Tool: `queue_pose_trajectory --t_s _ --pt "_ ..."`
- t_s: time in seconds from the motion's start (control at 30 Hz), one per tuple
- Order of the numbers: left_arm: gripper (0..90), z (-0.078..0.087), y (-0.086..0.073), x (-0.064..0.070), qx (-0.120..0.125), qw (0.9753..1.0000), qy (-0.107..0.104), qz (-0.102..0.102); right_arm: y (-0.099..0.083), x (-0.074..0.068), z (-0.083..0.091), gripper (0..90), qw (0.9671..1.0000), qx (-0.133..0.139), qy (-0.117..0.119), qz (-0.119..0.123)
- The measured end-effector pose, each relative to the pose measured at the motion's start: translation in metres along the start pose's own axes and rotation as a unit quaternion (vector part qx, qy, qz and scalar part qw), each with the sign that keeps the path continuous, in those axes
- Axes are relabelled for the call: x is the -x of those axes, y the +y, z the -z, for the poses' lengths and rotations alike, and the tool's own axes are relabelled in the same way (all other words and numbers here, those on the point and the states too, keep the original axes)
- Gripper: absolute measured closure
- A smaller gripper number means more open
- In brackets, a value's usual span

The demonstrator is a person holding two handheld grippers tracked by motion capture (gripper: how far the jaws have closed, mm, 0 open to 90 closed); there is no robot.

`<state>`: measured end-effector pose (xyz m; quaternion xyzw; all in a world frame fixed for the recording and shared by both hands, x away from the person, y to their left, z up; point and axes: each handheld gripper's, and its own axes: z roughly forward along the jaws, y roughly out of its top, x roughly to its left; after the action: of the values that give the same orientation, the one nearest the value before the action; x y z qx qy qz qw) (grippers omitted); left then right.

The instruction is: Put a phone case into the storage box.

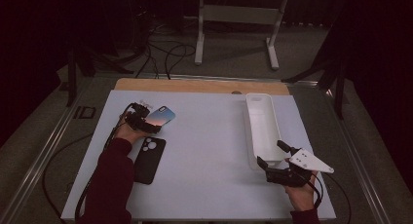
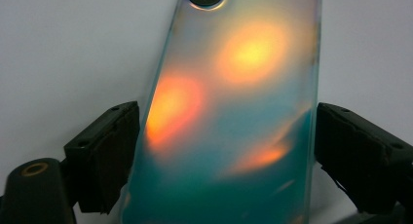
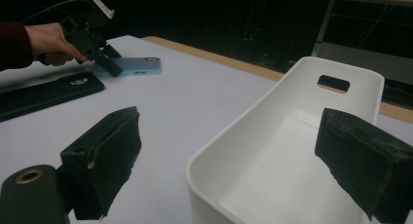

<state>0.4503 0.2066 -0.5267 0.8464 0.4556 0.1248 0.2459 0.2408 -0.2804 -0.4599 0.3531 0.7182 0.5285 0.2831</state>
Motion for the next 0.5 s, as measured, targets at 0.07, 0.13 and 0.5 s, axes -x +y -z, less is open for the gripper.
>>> queue_pose_trajectory --t_s 0.07,0.13,0.5 --pt "14.2 0.0007 0.0004 0.0010 -0.003 1.0000 0.001 -0.004 0.0003 0.0000 0.0003 9.0 1.0000 0.000 -0.001 0.000" --pt "14.7 0.0008 0.0005 0.0015 -0.003 1.0000 0.001 -0.005 0.0005 0.0005 0.0006 9.0 1.0000 0.000 -0.001 0.000" --pt "17.0 0.0042 0.0012 -0.0028 -0.004 0.9999 0.014 0.009 0.0002 0.0027 0.0022 9.0 1.0000 0.003 -0.005 -0.004"
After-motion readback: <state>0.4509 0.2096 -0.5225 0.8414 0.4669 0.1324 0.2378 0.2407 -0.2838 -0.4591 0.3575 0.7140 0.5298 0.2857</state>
